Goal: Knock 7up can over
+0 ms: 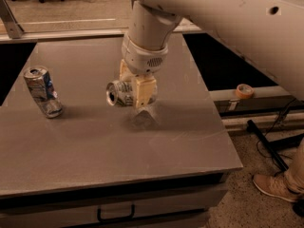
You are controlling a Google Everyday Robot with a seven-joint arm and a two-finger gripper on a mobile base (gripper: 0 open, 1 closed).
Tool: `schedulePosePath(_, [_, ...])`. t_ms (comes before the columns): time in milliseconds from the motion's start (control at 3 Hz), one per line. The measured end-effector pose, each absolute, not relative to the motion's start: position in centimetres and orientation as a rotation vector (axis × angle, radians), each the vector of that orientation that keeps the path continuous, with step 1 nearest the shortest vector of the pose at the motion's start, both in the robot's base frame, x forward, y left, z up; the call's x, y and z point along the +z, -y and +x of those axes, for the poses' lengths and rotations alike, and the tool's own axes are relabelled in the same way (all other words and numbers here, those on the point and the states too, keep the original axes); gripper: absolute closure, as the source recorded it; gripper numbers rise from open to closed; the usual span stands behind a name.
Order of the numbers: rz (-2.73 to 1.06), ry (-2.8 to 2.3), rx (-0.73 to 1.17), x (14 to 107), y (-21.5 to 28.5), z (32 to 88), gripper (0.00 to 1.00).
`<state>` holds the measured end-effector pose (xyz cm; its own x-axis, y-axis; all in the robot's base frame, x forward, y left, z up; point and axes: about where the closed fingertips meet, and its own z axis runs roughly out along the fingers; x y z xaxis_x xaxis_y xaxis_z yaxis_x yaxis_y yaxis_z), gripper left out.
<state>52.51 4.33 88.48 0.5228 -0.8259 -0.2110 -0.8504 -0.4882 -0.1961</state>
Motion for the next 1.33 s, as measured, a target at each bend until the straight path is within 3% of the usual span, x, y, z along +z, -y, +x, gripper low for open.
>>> schedulePosePath(1000, [-2.545,-1.475,0.102,85.4,-4.9,51.6,0.16])
schedulePosePath(1333, [-2.525,-1.5,0.124,85.3,-4.8,51.5,0.0])
